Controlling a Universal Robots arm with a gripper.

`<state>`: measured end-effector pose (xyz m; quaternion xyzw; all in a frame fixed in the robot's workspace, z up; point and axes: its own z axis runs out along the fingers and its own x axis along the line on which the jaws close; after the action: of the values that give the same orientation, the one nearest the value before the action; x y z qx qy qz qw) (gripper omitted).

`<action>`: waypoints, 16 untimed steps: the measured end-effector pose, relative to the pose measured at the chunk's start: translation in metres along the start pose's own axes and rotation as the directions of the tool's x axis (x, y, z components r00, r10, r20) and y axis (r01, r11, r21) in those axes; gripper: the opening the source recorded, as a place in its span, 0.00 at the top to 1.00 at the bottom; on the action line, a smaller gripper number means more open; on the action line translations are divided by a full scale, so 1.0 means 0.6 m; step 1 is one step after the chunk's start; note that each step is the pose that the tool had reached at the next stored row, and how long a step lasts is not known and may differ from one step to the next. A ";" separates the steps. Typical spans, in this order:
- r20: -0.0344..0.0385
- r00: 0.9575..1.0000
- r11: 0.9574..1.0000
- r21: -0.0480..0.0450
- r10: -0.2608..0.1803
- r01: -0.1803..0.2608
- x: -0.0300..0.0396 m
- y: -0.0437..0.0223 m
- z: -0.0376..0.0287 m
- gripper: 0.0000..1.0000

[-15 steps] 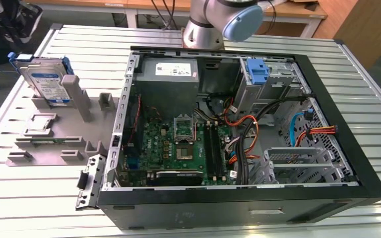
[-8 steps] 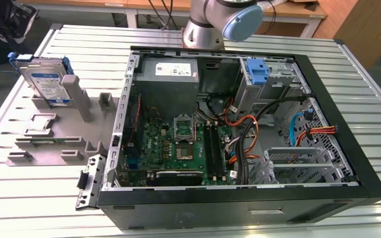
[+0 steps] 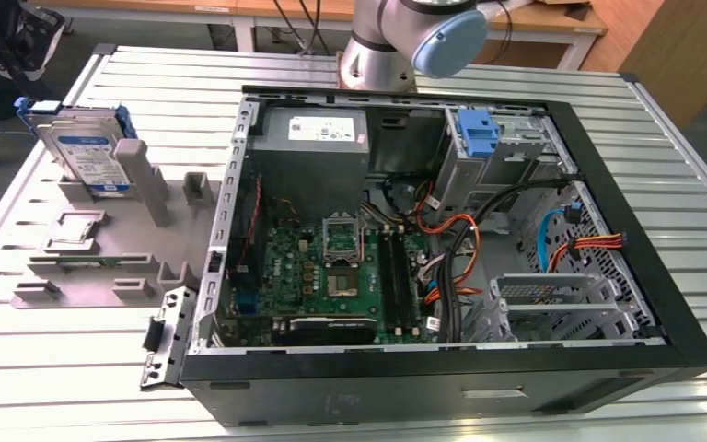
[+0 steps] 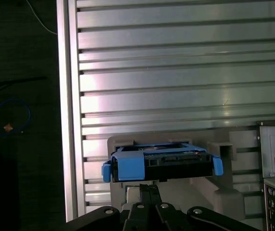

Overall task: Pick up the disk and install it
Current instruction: 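Pick up the disk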

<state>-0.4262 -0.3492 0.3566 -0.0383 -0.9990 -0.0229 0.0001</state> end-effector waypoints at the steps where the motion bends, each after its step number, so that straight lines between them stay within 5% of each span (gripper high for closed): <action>1: 0.000 1.000 1.000 0.000 0.000 0.000 0.000 0.000 0.000 0.90; 16: -0.001 1.000 1.000 0.000 -0.017 0.017 0.000 0.000 0.000 0.90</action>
<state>-0.4264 -0.3492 0.3566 -0.0300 -0.9993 -0.0228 0.0004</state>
